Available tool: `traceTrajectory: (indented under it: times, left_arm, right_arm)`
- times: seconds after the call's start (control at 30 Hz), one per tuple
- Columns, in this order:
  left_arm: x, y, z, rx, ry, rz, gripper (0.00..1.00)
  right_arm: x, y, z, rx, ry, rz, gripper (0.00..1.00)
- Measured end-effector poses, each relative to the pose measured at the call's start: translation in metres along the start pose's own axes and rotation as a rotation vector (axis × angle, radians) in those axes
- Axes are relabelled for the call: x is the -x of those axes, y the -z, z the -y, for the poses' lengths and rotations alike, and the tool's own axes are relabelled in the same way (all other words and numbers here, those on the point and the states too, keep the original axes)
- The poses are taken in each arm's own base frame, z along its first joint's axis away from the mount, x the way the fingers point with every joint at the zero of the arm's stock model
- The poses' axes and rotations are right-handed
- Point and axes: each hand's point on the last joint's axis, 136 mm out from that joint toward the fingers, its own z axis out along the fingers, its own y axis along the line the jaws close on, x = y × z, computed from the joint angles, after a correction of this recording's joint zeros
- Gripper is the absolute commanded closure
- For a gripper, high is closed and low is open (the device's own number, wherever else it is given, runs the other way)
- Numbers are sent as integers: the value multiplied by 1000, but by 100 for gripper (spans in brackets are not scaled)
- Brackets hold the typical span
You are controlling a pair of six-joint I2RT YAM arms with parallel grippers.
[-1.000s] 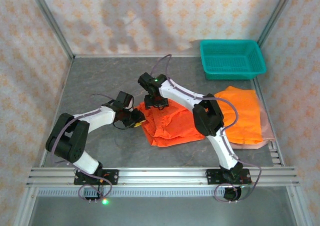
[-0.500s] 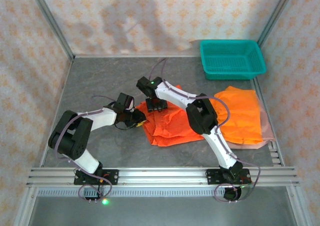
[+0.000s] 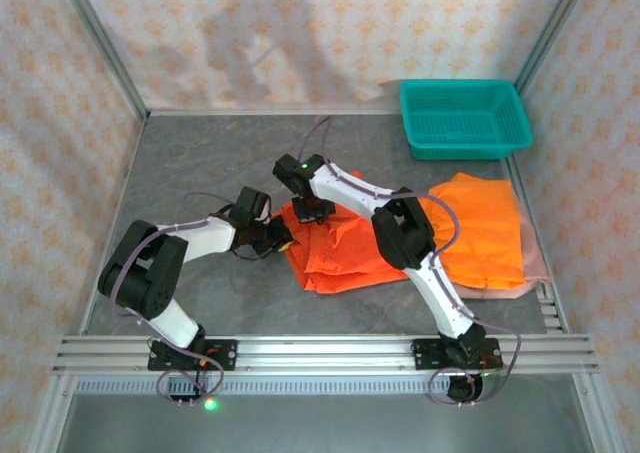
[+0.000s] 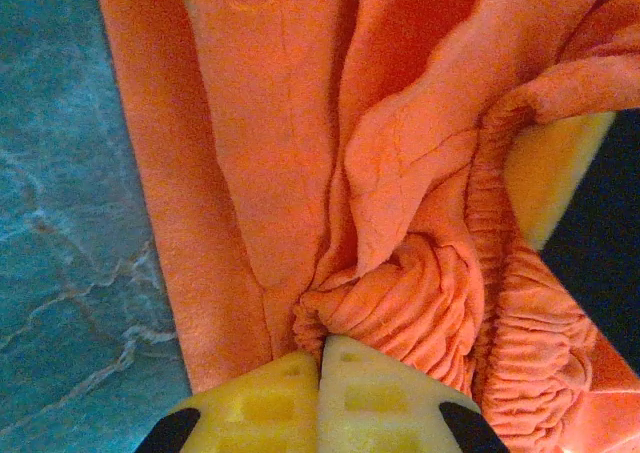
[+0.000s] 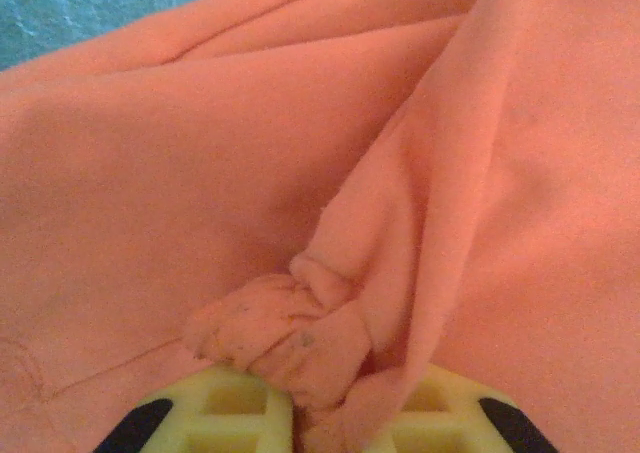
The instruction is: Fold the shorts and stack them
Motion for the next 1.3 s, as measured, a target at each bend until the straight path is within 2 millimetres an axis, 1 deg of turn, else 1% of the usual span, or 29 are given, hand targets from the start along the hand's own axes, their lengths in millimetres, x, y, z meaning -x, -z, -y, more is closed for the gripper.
traceTrajectory:
  times: [0.1, 0.27, 0.33, 0.43, 0.5, 0.57, 0.67, 0.73, 0.9, 1.0, 1.1, 1.17, 1.23, 1.3]
  left_arm:
    - [4, 12, 11, -8, -22, 26, 100]
    - [18, 35, 40, -45, -92, 91, 100]
    - [22, 41, 46, -49, -116, 111, 100]
    - [28, 45, 51, -41, -155, 135, 100]
    - [33, 48, 55, -32, -182, 147, 100]
    - [42, 50, 65, -31, -222, 170, 100]
    - [52, 47, 75, -34, -269, 189, 100]
    - [55, 44, 75, -30, -293, 194, 100]
    - [62, 30, 65, -2, -317, 200, 100]
    - [67, 18, 49, 15, -307, 201, 100]
    - [70, 3, 24, 53, -281, 197, 100]
    - [72, -4, 11, 73, -268, 199, 94]
    - [75, -8, 5, 78, -263, 209, 90]
    - [78, -8, 0, 81, -254, 227, 82]
  right_arm:
    - [6, 21, 2, 10, -1, 44, 91]
    - [20, 71, 9, 42, -3, 153, 93]
    - [22, 87, 11, 56, 2, 184, 93]
    - [24, 102, 12, 70, 13, 212, 94]
    - [24, 105, 12, 79, 18, 219, 94]
    - [21, 106, 9, 100, 26, 213, 93]
    - [18, 106, 3, 140, 29, 203, 93]
    - [17, 106, -1, 160, 31, 198, 93]
    - [17, 105, -13, 226, 24, 183, 91]
    - [18, 99, -25, 285, 11, 165, 90]
    - [18, 83, -39, 341, -6, 132, 89]
    - [17, 69, -48, 367, -22, 101, 86]
    - [17, 53, -53, 383, -45, 70, 84]
    - [15, 37, -55, 389, -69, 39, 82]
